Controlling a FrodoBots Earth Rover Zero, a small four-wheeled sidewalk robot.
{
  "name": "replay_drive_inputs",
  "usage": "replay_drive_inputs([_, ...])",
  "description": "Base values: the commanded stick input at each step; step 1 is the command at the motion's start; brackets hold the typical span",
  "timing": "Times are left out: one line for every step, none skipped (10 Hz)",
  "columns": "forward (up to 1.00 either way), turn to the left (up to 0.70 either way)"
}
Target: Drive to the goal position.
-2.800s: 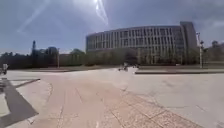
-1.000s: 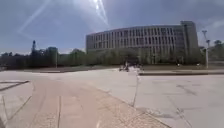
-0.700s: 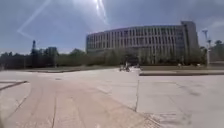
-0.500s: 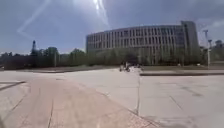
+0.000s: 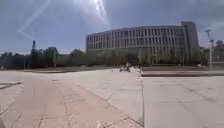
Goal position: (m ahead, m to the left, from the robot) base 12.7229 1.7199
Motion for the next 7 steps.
replay_drive_inputs([0.5, 0.0])
replay_drive_inputs([0.5, 0.0])
replay_drive_inputs([0.5, 0.0])
replay_drive_inputs([0.5, 0.0])
replay_drive_inputs([0.5, 0.0])
replay_drive_inputs([0.42, 0.0])
replay_drive_inputs([0.21, 0.0])
